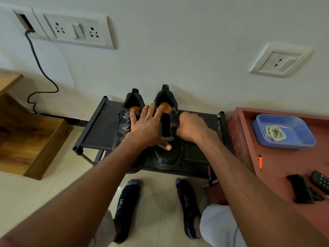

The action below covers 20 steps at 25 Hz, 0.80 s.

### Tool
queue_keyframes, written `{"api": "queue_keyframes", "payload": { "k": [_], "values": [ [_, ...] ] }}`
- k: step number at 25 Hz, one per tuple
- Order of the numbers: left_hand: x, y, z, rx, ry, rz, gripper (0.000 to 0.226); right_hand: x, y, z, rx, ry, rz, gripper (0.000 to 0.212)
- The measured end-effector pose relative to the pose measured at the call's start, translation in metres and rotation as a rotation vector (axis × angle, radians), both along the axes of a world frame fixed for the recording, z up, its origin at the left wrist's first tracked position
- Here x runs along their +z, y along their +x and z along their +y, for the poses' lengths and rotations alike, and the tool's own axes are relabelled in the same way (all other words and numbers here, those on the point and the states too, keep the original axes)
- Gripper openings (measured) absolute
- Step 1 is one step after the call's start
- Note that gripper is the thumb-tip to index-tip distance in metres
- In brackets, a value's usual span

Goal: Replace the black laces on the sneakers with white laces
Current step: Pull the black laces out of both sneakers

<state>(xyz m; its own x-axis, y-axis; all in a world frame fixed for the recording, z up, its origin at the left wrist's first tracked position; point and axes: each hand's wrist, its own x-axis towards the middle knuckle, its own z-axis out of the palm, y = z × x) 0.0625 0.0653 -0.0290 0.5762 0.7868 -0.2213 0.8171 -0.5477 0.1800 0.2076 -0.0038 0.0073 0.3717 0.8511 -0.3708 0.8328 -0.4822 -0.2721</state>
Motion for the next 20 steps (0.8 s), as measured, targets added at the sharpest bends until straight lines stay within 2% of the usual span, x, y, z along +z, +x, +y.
{"api": "queue_keyframes", "payload": {
  "k": [2,3,5,6,7,8,9,12,14,16,18,20],
  "values": [
    [0.000,0.001,-0.001,0.009,0.001,-0.005,0.156,0.009,0.003,-0.002,-0.117,0.091,0.007,0.015],
    [0.000,0.001,-0.001,0.011,0.001,-0.009,0.157,0.017,0.008,-0.001,-0.281,0.223,0.150,0.012],
    [0.000,-0.002,0.001,0.011,-0.010,-0.012,0.159,0.041,0.021,-0.003,-0.720,0.576,0.724,0.017],
    [0.000,-0.003,0.002,0.009,-0.014,-0.013,0.159,0.051,0.028,-0.007,-0.858,0.715,1.031,0.023],
    [0.001,-0.005,0.003,0.003,-0.014,-0.012,0.160,0.055,0.032,-0.010,-0.893,0.795,1.223,0.026],
    [0.002,-0.005,0.003,-0.009,-0.013,-0.007,0.160,0.056,0.033,-0.013,-0.851,0.797,1.263,0.027],
    [0.005,-0.007,0.005,-0.024,-0.013,-0.001,0.159,0.051,0.032,-0.014,-0.750,0.730,1.146,0.024],
    [0.008,-0.012,0.010,-0.048,-0.019,0.009,0.159,0.014,0.015,-0.008,-0.207,0.302,0.373,0.015],
    [0.007,-0.013,0.010,-0.051,-0.017,0.011,0.158,-0.003,0.004,-0.003,-0.012,0.046,0.091,0.036],
    [0.005,-0.012,0.009,-0.052,-0.009,0.011,0.157,-0.005,-0.001,0.000,0.006,0.000,-0.013,0.042],
    [0.005,-0.012,0.007,-0.039,0.001,0.018,0.156,-0.004,0.000,0.001,0.004,-0.038,-0.028,0.036],
    [0.007,-0.010,0.007,-0.019,-0.010,0.015,0.155,0.005,0.004,0.003,-0.155,0.047,0.214,0.026]
  ]
}}
